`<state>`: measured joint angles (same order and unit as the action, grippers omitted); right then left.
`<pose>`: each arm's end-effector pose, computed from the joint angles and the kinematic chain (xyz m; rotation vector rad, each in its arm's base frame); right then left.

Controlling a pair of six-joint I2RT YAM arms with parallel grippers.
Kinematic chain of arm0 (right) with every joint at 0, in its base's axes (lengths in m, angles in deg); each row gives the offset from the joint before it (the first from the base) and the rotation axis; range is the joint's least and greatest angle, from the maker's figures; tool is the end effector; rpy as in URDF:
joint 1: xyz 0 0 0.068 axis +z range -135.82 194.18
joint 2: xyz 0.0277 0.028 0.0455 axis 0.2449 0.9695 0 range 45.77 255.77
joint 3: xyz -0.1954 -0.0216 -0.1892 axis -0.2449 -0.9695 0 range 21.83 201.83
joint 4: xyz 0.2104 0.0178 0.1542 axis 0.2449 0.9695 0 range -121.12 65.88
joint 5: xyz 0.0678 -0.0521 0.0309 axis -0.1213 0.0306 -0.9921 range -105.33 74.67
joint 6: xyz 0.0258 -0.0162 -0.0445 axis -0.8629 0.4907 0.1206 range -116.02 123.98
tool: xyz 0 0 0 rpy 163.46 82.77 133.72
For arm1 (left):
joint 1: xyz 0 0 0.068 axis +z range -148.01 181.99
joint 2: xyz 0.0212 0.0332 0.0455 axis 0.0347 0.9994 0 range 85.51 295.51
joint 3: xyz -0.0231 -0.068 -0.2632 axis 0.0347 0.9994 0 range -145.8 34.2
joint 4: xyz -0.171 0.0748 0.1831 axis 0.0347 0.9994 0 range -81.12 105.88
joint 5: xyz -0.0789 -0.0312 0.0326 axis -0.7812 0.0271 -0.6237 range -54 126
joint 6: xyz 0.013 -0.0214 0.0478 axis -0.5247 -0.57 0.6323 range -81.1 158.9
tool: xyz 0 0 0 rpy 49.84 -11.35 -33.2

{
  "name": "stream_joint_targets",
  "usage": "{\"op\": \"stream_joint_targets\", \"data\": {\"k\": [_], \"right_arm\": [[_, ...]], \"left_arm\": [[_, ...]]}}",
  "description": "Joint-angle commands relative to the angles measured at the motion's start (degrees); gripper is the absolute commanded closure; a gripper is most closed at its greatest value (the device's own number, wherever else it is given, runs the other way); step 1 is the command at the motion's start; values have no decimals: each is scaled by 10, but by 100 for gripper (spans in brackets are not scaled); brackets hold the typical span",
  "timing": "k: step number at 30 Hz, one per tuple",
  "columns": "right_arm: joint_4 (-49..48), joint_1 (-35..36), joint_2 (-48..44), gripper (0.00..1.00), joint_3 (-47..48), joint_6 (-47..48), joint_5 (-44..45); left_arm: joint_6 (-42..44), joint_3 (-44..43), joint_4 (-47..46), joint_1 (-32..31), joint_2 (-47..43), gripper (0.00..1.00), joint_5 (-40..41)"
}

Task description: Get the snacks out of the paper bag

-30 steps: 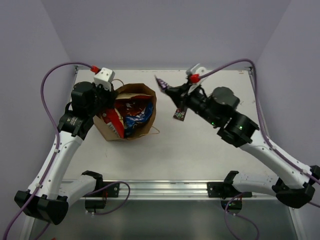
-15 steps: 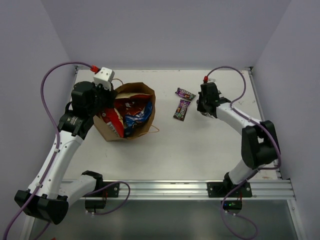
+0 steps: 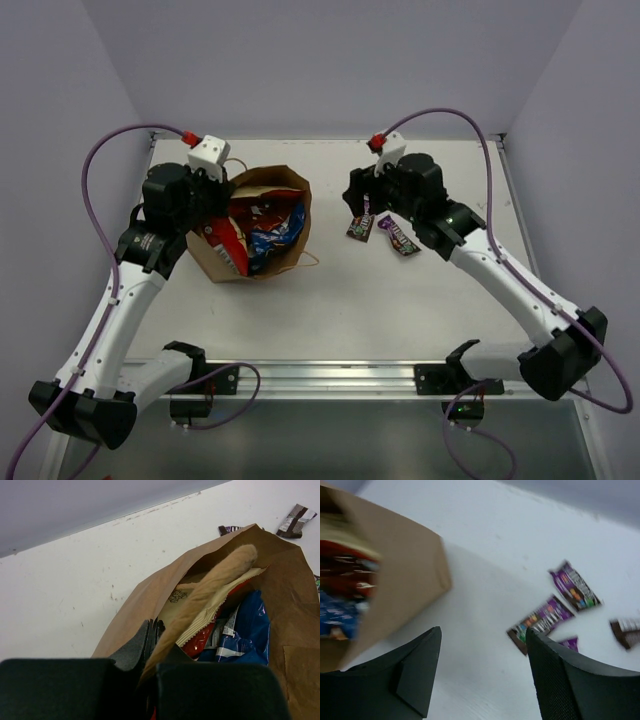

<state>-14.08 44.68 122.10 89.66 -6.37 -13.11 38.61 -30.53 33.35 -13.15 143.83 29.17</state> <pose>0.2657 0.1550 0.3458 -0.3326 2.0135 0.4120 0.2133 -0.0621 0.3911 0.3258 1.8662 -0.2964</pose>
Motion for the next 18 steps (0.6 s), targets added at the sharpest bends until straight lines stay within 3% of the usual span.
{"op": "stream_joint_targets", "data": {"k": [1, 9, 18], "right_arm": [[12, 67, -43, 29, 78, 130, -115], [118, 211, 83, 28, 241, 247, -180], [175, 271, 222, 11, 298, 307, -153]], "left_arm": [[21, -7, 45, -1, -5, 100, 0], [23, -7, 49, -1, -9, 100, -15], [21, -7, 52, -1, -12, 100, -25]]}}
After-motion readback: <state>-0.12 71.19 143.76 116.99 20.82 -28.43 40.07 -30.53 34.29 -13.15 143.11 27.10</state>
